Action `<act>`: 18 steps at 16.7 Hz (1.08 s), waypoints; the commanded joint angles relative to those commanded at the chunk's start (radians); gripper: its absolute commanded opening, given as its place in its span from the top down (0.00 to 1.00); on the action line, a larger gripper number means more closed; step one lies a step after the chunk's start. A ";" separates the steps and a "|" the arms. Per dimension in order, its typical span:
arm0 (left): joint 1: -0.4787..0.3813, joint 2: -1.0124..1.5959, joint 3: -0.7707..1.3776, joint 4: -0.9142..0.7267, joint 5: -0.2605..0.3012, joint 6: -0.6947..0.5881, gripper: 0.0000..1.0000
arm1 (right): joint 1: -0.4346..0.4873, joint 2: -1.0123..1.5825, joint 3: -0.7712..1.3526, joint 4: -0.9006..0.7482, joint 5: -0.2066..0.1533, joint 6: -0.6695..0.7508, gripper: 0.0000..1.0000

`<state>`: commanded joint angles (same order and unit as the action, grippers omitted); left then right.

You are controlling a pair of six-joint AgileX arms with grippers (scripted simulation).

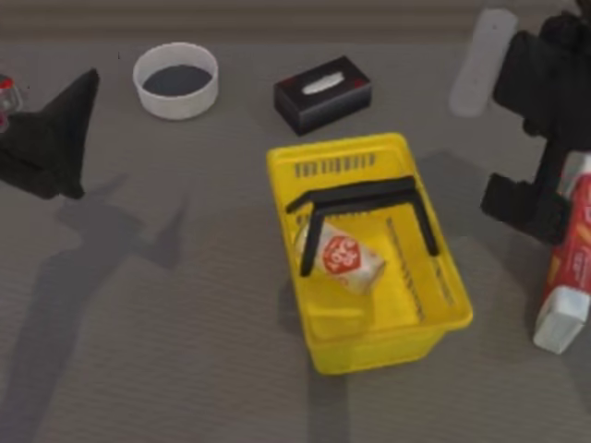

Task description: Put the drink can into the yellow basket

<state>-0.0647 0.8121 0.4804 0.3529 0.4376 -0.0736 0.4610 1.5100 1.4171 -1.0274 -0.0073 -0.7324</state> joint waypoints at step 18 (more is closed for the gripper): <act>0.085 -0.812 -0.480 -0.353 -0.438 0.074 0.00 | 0.206 0.722 0.717 -0.445 0.010 -0.341 0.00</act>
<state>0.0200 0.0000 0.0000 0.0000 0.0000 0.0000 0.6674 2.2325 2.1340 -1.4720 0.0031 -1.0735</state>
